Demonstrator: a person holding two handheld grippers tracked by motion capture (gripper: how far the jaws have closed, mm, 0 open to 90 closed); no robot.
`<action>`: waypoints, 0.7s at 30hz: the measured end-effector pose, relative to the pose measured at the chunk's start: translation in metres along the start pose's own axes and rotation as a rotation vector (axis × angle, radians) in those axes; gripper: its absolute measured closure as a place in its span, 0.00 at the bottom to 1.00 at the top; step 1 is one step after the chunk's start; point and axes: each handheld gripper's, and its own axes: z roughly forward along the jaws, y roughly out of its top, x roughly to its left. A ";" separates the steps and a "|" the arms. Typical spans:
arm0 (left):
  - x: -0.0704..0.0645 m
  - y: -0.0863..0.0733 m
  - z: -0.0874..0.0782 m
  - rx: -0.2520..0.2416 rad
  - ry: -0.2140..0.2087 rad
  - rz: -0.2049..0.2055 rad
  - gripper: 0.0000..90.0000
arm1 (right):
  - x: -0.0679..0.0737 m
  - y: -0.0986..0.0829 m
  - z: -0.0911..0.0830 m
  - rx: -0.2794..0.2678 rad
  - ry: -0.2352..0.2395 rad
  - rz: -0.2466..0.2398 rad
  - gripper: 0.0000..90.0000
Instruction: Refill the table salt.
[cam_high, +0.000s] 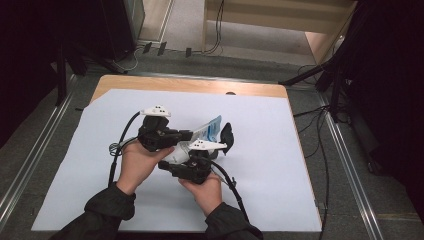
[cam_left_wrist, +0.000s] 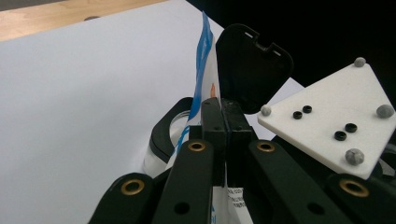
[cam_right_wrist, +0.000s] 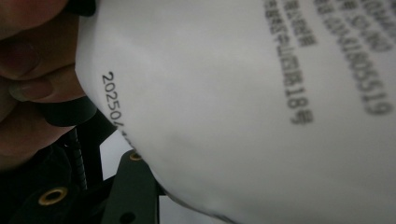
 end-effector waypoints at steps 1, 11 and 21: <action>0.000 0.000 0.000 0.002 -0.001 0.004 1.00 | 0.000 0.000 0.000 -0.001 0.000 0.001 0.66; 0.001 0.000 -0.001 0.002 0.001 0.000 1.00 | 0.001 -0.001 0.000 0.003 -0.004 0.000 0.66; 0.003 0.001 -0.003 -0.002 0.007 -0.006 1.00 | 0.002 -0.004 0.001 0.013 -0.028 -0.028 0.66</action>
